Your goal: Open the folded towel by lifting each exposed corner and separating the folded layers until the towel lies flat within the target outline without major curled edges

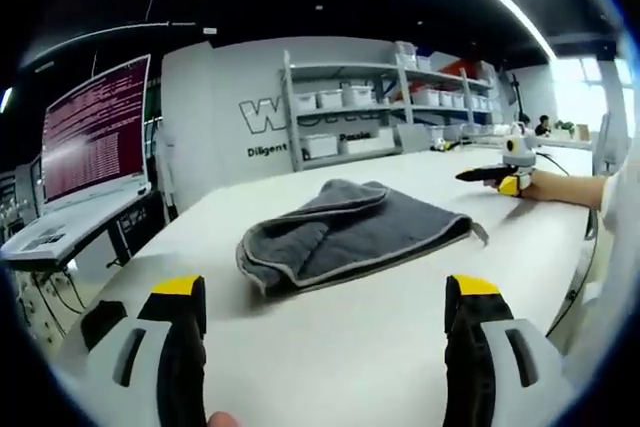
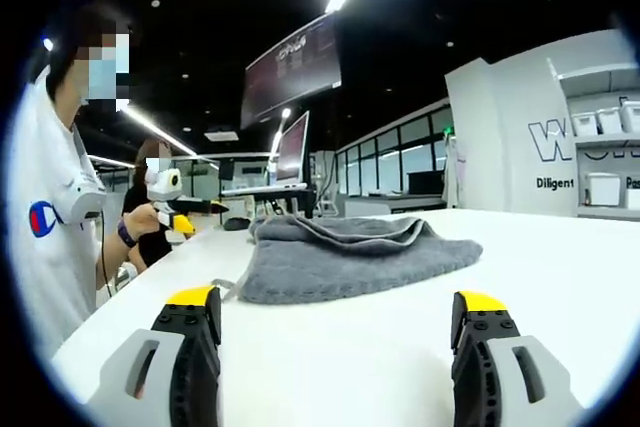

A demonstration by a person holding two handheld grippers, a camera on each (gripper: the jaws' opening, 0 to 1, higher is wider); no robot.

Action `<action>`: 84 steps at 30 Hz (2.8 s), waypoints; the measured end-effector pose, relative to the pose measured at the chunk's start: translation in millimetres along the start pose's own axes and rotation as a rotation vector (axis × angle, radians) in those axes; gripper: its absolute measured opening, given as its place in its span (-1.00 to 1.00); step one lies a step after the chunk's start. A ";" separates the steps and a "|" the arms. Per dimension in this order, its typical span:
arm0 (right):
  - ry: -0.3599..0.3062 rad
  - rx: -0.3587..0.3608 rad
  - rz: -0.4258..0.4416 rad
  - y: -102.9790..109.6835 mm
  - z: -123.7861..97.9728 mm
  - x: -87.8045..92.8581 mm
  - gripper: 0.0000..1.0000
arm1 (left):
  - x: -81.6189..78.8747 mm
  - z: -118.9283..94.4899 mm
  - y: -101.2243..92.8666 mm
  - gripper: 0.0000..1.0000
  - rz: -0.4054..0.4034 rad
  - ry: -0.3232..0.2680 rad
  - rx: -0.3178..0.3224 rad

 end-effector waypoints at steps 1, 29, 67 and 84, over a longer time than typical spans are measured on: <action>0.009 0.002 -0.007 0.4 0.3 1.0 0.96 | 1.1 0.4 0.8 0.96 -0.002 -0.003 0.004; 0.010 0.137 -0.012 -17.5 0.8 -5.5 0.95 | 1.8 27.5 19.8 0.98 0.027 -0.034 0.056; 0.100 0.158 -0.176 0.6 88.1 -36.3 0.87 | 13.9 62.8 11.9 0.98 0.069 -0.150 0.234; 0.264 0.106 -0.431 5.8 116.2 -25.8 0.15 | 17.5 68.4 22.3 0.96 0.056 -0.118 0.174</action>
Point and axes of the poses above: the point that each gripper's makers call its tool centre point, and the gripper's own axes: z roughly forward along the fingers, y roughly to its left, x roughly out of its underside, the point moved 3 cm from there along -z, roughly backward along the fingers, and after that the axes turned 7 degrees about -y, right-handed, at the moved point
